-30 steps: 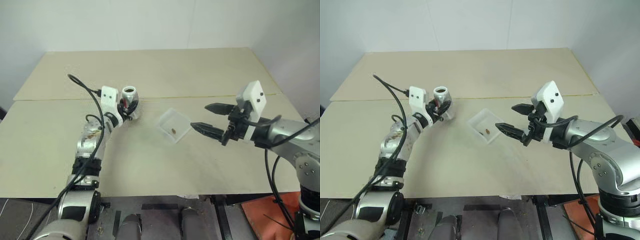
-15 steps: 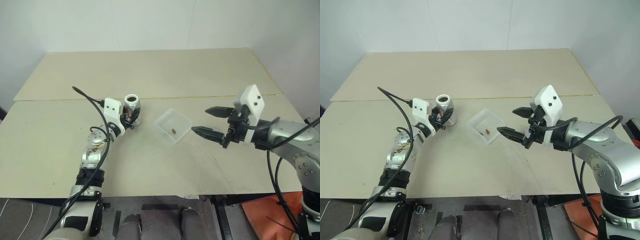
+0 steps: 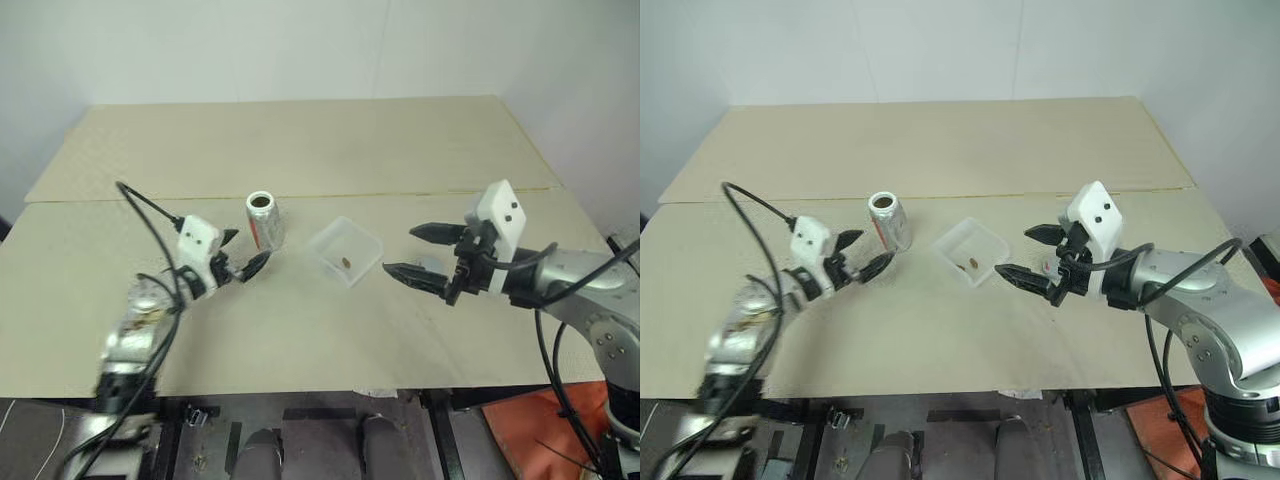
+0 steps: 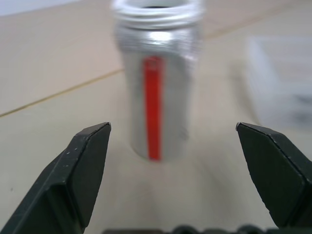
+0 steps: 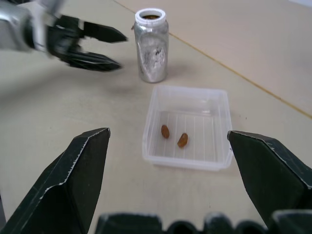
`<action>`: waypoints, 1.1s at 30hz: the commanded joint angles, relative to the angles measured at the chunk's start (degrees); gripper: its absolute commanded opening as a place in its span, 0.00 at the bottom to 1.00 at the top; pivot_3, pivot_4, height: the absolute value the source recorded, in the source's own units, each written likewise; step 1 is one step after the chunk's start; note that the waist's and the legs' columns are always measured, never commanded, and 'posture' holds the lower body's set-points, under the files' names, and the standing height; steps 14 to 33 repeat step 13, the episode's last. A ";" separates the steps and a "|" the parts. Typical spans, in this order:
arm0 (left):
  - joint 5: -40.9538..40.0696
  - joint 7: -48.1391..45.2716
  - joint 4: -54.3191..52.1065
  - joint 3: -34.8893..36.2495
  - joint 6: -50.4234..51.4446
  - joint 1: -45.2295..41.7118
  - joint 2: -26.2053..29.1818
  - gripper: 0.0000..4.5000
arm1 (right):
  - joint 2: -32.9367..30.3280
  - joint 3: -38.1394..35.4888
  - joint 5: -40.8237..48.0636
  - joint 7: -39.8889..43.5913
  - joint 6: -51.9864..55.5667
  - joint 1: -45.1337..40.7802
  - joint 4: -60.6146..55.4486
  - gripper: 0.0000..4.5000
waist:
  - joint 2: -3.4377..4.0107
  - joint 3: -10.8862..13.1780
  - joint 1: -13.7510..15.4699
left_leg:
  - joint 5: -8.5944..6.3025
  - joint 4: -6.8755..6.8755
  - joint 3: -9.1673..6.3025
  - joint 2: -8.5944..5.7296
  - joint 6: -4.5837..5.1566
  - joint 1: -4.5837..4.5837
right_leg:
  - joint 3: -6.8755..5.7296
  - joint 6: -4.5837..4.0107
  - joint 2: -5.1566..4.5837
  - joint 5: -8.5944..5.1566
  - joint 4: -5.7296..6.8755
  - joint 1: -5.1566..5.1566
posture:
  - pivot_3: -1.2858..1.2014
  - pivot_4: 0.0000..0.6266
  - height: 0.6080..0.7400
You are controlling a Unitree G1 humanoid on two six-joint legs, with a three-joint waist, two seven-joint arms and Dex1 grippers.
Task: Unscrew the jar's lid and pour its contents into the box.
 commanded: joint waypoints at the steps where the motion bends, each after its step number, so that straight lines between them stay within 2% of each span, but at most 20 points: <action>1: -7.49 -14.64 -6.93 7.64 -1.74 3.03 9.75 1.00 | -1.49 -2.89 -1.19 1.68 -4.04 1.14 -1.15 1.00 | -0.01 0.00 0.09 | 0.00 0.00 0.00 0.02 0.00 -0.01 | -0.01 -0.03 0.01 -0.02 -0.07 -0.02 | 0.52 0.24 1.00; 3: -11.02 -21.02 -7.95 12.22 -2.11 4.79 15.08 1.00 | -2.27 -3.97 -1.81 3.83 -6.63 2.43 -0.33 1.00 | 0.00 0.01 0.18 | -0.01 -0.02 0.03 0.05 0.02 0.01 | -0.01 -0.06 0.02 -0.04 -0.09 -0.01 | 0.52 0.24 1.00; 6: -15.36 -24.32 -9.02 16.23 0.24 6.29 18.34 1.00 | -2.82 -4.20 -2.66 6.83 -9.94 3.62 1.19 1.00 | 0.00 0.01 0.60 | -0.03 -0.03 0.07 0.07 0.05 0.05 | -0.01 -0.07 0.02 -0.05 -0.14 0.04 | 0.52 0.24 1.00; 10: -17.94 -23.44 -11.78 19.35 2.96 9.41 18.71 1.00 | -2.33 -3.48 -3.26 7.96 -11.82 3.91 1.70 1.00 | 0.00 0.01 0.69 | -0.06 -0.03 0.09 0.08 0.09 0.09 | -0.01 -0.07 0.02 -0.06 -0.14 0.06 | 0.52 0.24 1.00; 13: -18.06 -22.77 -14.44 19.01 3.26 11.71 18.40 1.00 | -2.16 -2.83 -3.53 7.74 -11.64 3.64 1.78 1.00 | -0.01 0.01 0.69 | -0.06 -0.03 0.09 0.08 0.10 0.06 | 0.00 -0.07 0.02 -0.06 -0.15 0.04 | 0.52 0.24 1.00; 33: -18.06 -22.77 -14.44 19.01 3.26 11.71 18.40 1.00 | -2.16 -2.83 -3.53 7.74 -11.64 3.64 1.78 1.00 | -0.01 0.01 0.69 | -0.06 -0.03 0.09 0.08 0.10 0.06 | 0.00 -0.07 0.02 -0.06 -0.15 0.04 | 0.52 0.24 1.00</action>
